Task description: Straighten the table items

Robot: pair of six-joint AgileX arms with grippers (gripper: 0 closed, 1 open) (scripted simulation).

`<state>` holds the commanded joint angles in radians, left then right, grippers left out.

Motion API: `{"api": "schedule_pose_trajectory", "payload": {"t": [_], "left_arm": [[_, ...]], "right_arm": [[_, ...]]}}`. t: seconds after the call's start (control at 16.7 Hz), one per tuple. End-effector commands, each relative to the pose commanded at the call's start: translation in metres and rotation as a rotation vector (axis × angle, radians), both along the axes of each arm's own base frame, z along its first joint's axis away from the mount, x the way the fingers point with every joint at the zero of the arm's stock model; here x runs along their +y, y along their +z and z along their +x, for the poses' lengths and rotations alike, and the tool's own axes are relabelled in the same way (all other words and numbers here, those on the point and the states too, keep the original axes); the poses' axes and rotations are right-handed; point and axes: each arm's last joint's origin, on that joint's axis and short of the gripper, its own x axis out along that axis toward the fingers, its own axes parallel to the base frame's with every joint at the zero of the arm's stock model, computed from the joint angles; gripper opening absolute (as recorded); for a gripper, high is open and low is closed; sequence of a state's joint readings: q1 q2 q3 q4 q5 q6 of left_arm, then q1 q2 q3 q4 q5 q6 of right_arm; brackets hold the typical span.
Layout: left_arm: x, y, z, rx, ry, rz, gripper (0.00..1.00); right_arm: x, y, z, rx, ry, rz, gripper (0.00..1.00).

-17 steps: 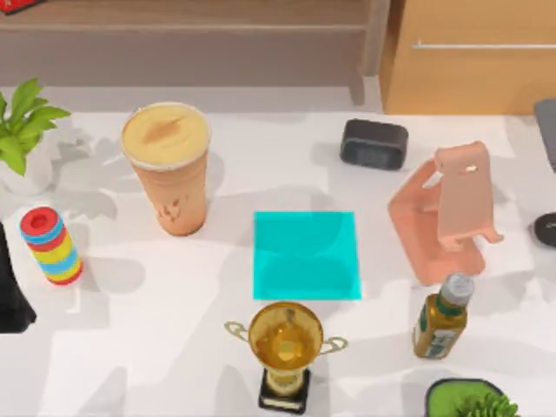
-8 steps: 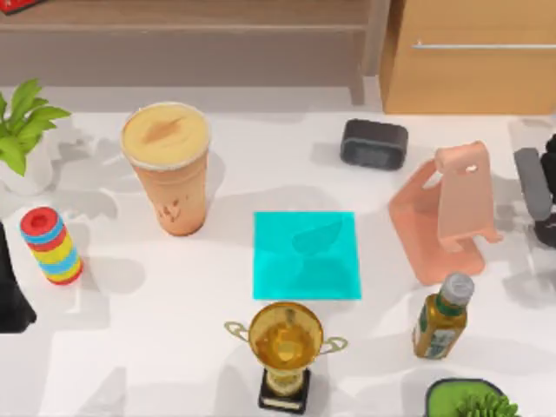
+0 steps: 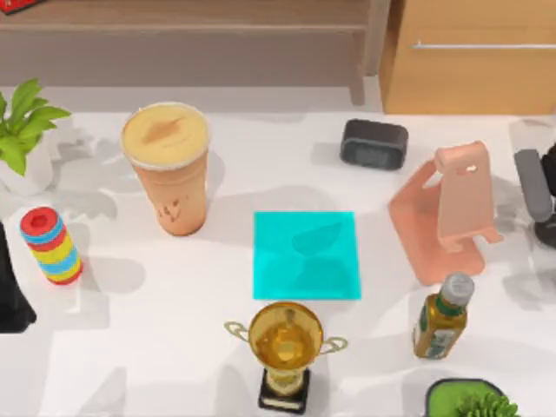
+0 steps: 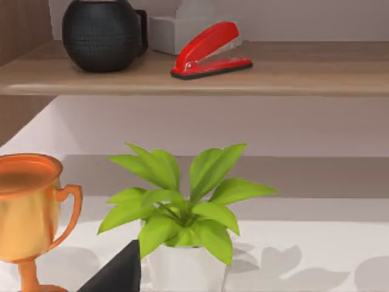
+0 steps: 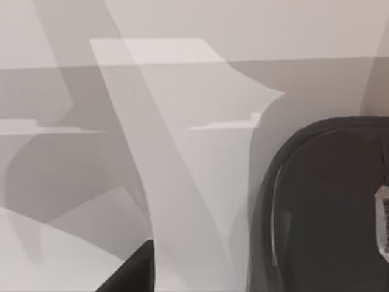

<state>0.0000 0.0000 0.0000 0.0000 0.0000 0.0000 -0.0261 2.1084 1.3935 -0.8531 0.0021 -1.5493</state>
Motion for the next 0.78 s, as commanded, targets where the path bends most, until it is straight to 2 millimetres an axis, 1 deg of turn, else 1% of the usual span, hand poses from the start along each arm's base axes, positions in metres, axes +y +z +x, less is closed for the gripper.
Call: {"api": "schedule_pose_trajectory", "payload": {"t": [0.48, 0.54, 0.78], "left_arm": [[0.0, 0.0, 0.0, 0.0, 0.0, 0.0, 1.0], [0.0, 0.0, 0.0, 0.0, 0.0, 0.0, 1.0], [0.0, 0.0, 0.0, 0.0, 0.0, 0.0, 1.0]], "right_arm": [[0.0, 0.0, 0.0, 0.0, 0.0, 0.0, 0.02], [0.0, 0.0, 0.0, 0.0, 0.0, 0.0, 0.0], [0.0, 0.0, 0.0, 0.0, 0.0, 0.0, 0.0]]}}
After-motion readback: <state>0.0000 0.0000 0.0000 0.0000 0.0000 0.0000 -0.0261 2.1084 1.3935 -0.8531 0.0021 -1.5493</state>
